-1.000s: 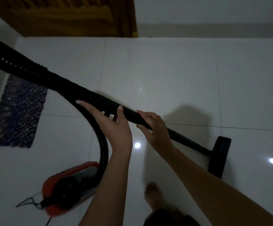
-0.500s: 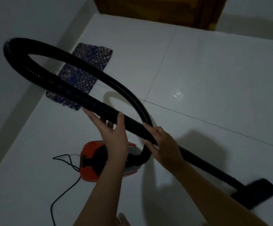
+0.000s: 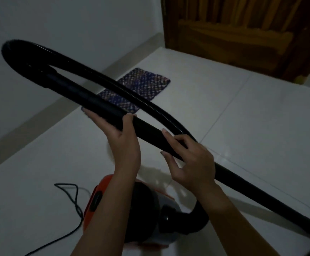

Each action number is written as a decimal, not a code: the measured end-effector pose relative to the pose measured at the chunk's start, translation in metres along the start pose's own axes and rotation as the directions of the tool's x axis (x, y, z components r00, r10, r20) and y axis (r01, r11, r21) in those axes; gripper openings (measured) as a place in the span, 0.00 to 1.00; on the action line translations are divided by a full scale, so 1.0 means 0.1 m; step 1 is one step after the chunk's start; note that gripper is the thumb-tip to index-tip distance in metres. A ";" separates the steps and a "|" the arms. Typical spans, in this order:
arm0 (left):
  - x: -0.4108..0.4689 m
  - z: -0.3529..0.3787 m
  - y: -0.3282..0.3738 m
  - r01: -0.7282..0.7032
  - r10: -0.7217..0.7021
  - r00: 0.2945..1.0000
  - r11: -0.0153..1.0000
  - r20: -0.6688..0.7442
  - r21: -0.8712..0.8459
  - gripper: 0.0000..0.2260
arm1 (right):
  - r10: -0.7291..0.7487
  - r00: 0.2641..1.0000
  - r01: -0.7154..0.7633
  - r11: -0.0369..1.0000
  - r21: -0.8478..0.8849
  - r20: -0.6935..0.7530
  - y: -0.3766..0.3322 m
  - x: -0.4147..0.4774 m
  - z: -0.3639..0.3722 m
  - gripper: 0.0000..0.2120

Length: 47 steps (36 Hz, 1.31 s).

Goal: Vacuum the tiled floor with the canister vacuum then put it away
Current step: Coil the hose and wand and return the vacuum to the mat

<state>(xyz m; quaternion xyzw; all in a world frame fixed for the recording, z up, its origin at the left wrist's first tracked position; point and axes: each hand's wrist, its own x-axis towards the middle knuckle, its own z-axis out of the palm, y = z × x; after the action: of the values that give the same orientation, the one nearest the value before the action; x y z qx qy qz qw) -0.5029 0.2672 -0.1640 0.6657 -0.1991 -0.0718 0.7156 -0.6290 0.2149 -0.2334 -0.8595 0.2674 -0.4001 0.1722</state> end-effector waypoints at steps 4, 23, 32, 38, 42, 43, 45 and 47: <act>0.04 -0.10 -0.18 0.046 -0.052 0.997 0.993 -0.049 -0.112 0.38 | -0.059 0.998 0.059 0.998 0.000 -0.005 0.02 -0.03 0.21 0.21; -0.48 -0.50 -0.13 0.050 -0.044 0.999 0.967 0.026 -0.250 0.42 | -0.089 0.925 -0.079 0.905 0.418 0.369 -0.08 -0.33 -0.29 0.20; -0.62 -0.52 -0.12 0.086 -0.074 0.996 0.906 0.046 -0.415 0.43 | 0.370 0.873 -0.454 0.854 0.255 0.317 0.36 0.21 -0.23 0.20; -0.71 -0.57 -0.18 0.037 0.003 0.994 0.933 0.112 -0.358 0.47 | 0.467 0.491 -0.799 0.577 0.168 0.735 0.44 0.24 -0.19 0.28; -0.75 -0.56 -0.15 0.037 0.005 0.993 0.938 0.120 -0.346 0.46 | 0.430 0.650 -0.720 0.611 0.328 0.626 0.31 0.14 -0.24 0.20; -0.75 -0.55 -0.13 0.032 0.006 0.993 0.943 0.114 -0.331 0.47 | 0.419 0.693 -0.687 0.631 0.360 0.587 0.29 0.12 -0.25 0.20; -0.76 -0.50 -0.07 0.001 0.030 0.994 0.958 0.102 -0.287 0.47 | 0.391 0.746 -0.635 0.661 0.400 0.539 0.24 0.09 -0.30 0.22; -0.75 -0.44 -0.03 -0.038 0.068 0.993 0.963 0.102 -0.269 0.47 | 0.352 0.776 -0.588 0.702 0.402 0.523 0.17 0.08 -0.37 0.26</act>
<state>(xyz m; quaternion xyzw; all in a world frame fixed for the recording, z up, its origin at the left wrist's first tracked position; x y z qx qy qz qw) -0.5540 0.3348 -0.1830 0.5531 -0.2444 -0.1153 0.7881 -0.6589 0.1938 -0.2145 -0.7368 0.3155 -0.2113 0.5594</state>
